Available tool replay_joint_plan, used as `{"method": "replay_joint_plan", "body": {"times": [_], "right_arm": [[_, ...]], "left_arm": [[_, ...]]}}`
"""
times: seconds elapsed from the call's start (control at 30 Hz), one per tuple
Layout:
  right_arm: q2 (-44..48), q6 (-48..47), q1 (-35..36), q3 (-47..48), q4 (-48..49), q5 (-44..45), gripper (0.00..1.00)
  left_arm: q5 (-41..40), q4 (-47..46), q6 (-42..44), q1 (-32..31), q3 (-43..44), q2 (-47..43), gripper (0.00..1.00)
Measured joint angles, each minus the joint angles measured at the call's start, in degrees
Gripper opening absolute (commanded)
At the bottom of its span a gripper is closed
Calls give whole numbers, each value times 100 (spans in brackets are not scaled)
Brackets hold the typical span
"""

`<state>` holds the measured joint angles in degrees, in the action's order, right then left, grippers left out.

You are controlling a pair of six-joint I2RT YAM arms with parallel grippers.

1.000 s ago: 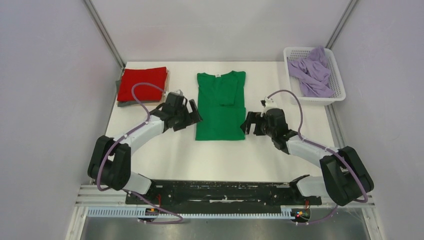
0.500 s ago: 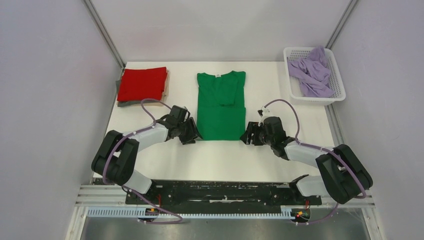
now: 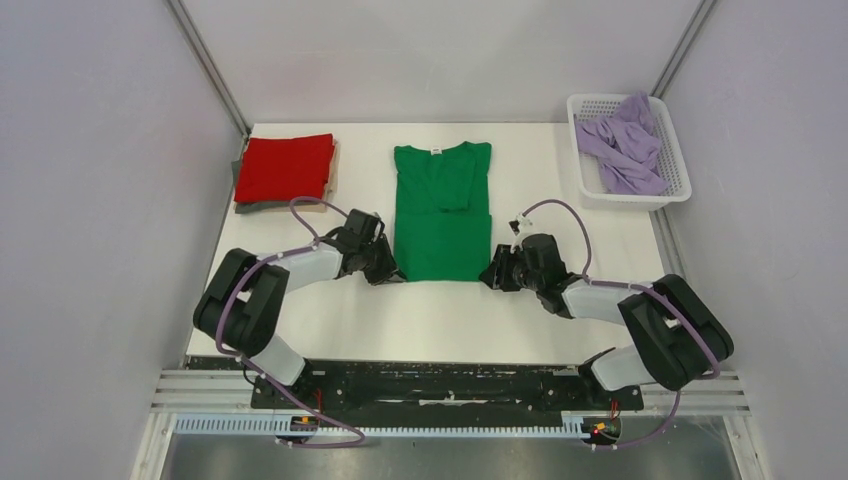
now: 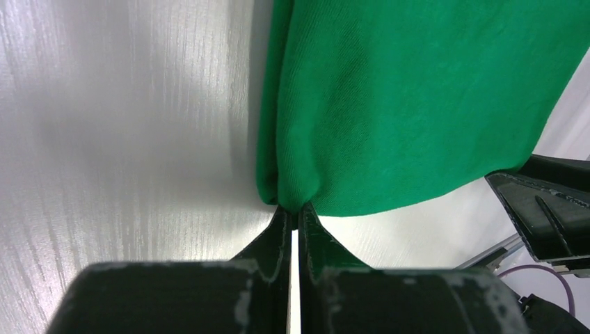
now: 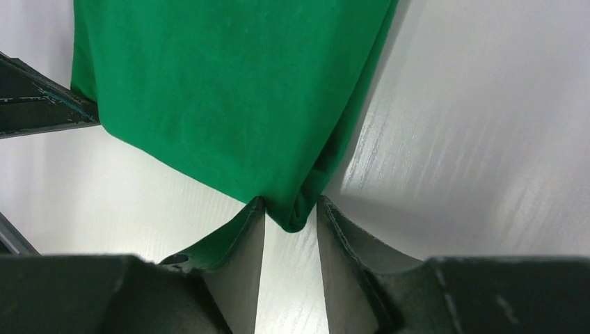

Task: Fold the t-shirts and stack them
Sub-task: Grab one side of the 2/3 rectangular tshirt with both arms, then fold the long partially folded tshirt into a neat square

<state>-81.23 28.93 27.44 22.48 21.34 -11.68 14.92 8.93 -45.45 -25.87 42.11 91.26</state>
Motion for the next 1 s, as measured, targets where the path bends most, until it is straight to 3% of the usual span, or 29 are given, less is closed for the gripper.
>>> {"method": "replay_joint_plan", "body": {"times": [0.1,0.17,0.2,0.47,0.6,0.77,0.9,1.0], "right_arm": [[-129,2,15,35,85,0,22],[-249,7,17,70,177,-7,4],[-293,-4,22,76,219,-11,0],[42,-107,317,-155,103,13,0],[1325,-160,861,-621,-754,98,0],[3300,42,1412,-1134,-1825,55,0],[4277,212,1486,-1132,-2629,-24,0],[4658,280,1495,-975,-3029,-52,0]], "left_arm": [[4,-57,0,-11,-9,9,2],[4,-118,-2,-20,-33,7,2],[0,-142,-2,-24,-46,-2,2],[-450,-138,-9,-219,-522,-610,2],[-601,332,-63,-546,-1064,-1646,2],[-850,1338,-407,-1294,-1456,-3670,2],[-833,1845,-610,-1598,-1460,-4975,2],[-715,1902,-715,-1613,-1403,-5357,2]]}}
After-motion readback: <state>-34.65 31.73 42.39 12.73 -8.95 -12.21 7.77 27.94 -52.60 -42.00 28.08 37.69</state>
